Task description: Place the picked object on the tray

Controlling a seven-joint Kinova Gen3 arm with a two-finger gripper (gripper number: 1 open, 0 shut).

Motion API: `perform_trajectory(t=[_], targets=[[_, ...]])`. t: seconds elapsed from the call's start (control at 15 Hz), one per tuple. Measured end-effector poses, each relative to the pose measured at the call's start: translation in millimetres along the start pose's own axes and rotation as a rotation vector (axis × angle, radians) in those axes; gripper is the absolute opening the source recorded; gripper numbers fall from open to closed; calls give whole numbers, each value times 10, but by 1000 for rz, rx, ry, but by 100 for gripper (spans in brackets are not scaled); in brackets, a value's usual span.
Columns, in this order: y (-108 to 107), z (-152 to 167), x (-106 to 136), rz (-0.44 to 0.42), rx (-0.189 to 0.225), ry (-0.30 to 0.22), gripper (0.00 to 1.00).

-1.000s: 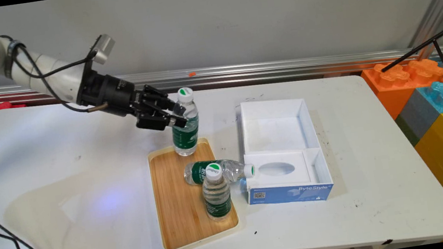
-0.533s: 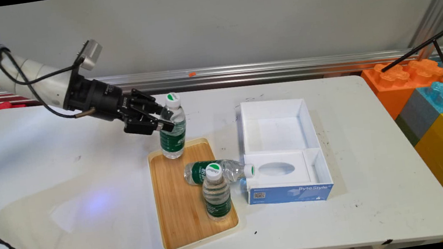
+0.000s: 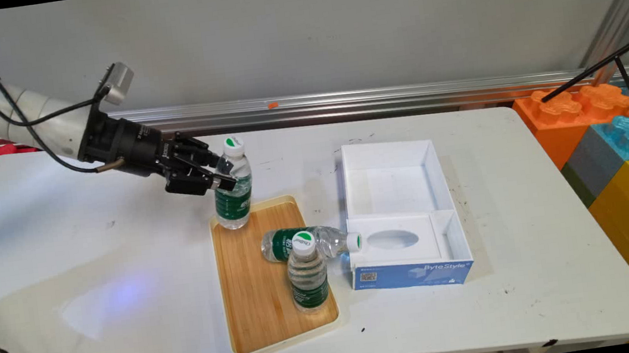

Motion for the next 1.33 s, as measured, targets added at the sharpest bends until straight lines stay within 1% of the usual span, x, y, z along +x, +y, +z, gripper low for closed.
perform_trajectory(t=[0.47, 0.87, 1.0, 1.33], targets=[[60, -77, -146, -35, 6, -16, 0], [98, -77, -273, -35, 8, -23, 0], [109, -63, -305, -32, 7, -21, 0], [128, -8, -377, -15, 10, 3, 0]])
